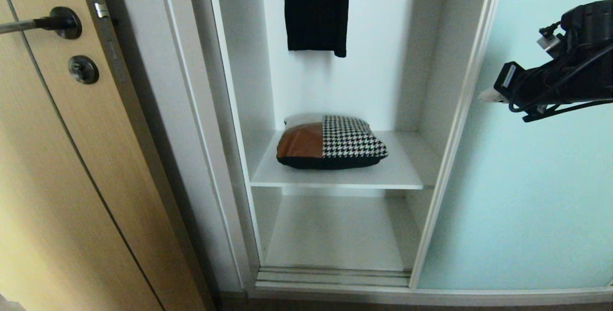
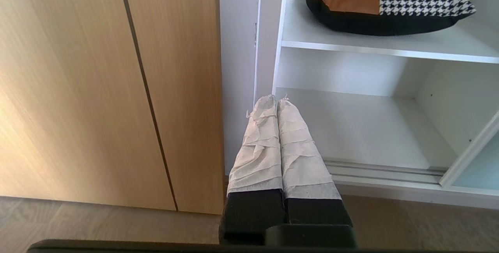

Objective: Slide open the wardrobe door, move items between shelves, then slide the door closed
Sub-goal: Open the door

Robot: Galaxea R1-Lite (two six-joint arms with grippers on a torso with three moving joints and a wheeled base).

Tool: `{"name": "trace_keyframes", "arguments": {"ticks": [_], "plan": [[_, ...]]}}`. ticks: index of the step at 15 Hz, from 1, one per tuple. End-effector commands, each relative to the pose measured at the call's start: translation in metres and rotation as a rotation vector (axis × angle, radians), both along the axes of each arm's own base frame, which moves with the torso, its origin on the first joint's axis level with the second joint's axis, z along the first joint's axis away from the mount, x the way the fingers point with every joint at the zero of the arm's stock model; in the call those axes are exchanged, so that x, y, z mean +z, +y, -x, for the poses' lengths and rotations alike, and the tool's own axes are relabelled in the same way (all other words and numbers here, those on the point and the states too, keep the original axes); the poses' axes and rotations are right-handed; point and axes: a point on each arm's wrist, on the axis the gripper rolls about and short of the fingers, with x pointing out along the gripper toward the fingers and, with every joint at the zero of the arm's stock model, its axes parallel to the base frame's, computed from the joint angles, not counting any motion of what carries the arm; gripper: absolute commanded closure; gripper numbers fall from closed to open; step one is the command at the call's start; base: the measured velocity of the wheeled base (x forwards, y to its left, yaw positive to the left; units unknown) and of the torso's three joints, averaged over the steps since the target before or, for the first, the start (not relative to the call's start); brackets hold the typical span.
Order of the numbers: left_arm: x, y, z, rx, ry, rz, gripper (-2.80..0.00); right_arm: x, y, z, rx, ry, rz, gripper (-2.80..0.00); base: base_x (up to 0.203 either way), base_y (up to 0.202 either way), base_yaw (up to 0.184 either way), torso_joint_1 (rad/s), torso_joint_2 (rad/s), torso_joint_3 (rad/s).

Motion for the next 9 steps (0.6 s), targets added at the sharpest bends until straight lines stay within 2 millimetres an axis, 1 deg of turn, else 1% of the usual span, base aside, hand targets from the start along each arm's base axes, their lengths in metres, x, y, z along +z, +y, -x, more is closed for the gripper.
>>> {"name": "trace_keyframes", "arguments": {"ticks": [1, 4, 7, 9], "plan": [[0.0, 0.0, 0.0, 0.0, 0.001, 0.001, 0.0, -0.008, 0.0, -0.009, 0.004, 0.016, -0.005, 0.0, 0.0, 0.0, 0.0, 0.0, 0.0, 0.0], [0.0, 0.0, 0.0, 0.0, 0.001, 0.001, 0.0, -0.015, 0.001, -0.021, 0.011, 0.01, -0.007, 0.0, 0.0, 0.0, 0.0, 0.0, 0.0, 0.0], [0.0, 0.0, 0.0, 0.0, 0.001, 0.001, 0.0, -0.022, 0.015, -0.027, 0.066, 0.025, -0.015, 0.0, 0.0, 0.0, 0.0, 0.0, 0.0, 0.0], [0.0, 0.0, 0.0, 0.0, 0.001, 0.001, 0.0, -0.029, 0.022, -0.039, 0.073, 0.01, -0.015, 0.0, 0.0, 0.0, 0.0, 0.0, 0.0, 0.0]]}}
